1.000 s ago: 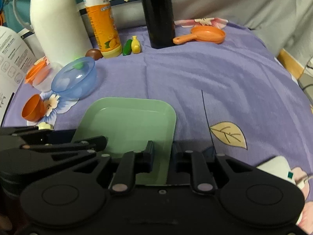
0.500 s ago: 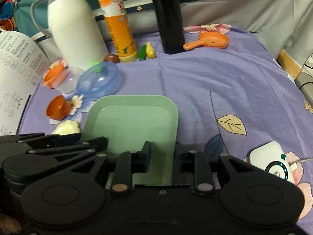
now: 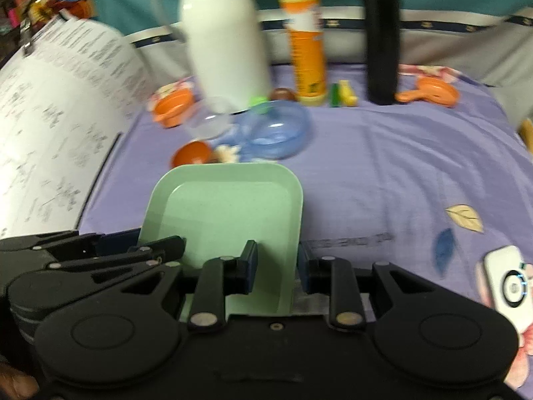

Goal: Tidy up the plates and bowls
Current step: 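Carry the green tray onto the white plate and open both grippers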

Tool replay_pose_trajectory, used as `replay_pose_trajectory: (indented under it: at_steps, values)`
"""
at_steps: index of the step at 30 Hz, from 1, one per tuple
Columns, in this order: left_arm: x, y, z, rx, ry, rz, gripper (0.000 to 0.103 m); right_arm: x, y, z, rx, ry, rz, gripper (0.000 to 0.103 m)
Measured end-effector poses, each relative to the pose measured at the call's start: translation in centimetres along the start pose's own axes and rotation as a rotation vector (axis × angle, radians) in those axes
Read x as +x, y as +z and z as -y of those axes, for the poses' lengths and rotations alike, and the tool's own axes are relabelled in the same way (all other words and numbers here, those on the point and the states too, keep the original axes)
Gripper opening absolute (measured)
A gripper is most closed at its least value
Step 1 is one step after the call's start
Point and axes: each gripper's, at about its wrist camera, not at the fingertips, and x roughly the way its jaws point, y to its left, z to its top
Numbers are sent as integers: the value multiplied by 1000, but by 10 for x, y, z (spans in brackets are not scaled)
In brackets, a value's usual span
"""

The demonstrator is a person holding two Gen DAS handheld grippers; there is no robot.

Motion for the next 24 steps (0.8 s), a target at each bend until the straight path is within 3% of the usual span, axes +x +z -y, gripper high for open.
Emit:
replay_pose_trajectory:
  at_steps: [6, 13, 24]
  values:
    - [-23, -17, -52, -74, 47, 12, 33, 6, -6, -58, -71, 66, -47, 26]
    - [-35, -44, -90, -94, 69, 1, 33, 20, -15, -103, -138, 106, -114, 26]
    - [-38, -71, -111, -136, 52, -36, 33, 21, -35, -124, -162, 125, -187, 26]
